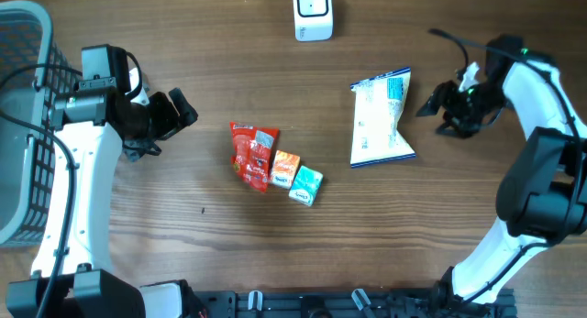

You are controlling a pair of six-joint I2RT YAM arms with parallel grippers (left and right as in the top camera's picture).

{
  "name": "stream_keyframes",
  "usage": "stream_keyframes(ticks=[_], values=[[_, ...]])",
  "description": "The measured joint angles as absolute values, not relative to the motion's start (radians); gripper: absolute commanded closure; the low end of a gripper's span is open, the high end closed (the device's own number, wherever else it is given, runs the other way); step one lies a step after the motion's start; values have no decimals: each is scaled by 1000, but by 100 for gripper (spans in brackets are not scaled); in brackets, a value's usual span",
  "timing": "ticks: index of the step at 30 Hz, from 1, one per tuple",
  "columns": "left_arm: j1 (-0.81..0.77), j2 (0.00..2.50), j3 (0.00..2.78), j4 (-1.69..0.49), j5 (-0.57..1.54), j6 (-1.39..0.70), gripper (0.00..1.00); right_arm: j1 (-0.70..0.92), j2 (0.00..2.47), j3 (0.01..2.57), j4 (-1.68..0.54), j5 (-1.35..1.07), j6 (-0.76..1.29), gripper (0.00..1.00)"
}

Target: Scan the item barcode

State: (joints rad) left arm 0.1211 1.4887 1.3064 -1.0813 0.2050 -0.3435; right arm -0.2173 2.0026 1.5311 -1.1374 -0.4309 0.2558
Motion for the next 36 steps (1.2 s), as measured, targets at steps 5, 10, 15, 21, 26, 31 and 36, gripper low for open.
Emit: stream_keyframes(ticks=[5,10,15,21,26,31,36], values=[[121,1489,1306,-1081,205,-344,0,-154,1901,1602,-1144,-511,144,75],[121,1489,1306,-1081,205,-344,0,25,1937,1517,-950,-466,196,96],[121,1489,1306,-1081,205,-344,0,10,2082,1435,-928,-357,265,96],[121,1489,1306,-1081,205,-344,0,10,2091,1625,-1252,-337,184,88],[121,1489,1306,-1081,204,-344,0,10,2082,1730,-1451,-157,186,84],[121,1489,1306,-1079,202,-344,0,9,2084,1382,-1120,-162,230,96],[121,1489,1306,-1081,202,-344,0,10,2075,1393,-1144,-165,249,94]])
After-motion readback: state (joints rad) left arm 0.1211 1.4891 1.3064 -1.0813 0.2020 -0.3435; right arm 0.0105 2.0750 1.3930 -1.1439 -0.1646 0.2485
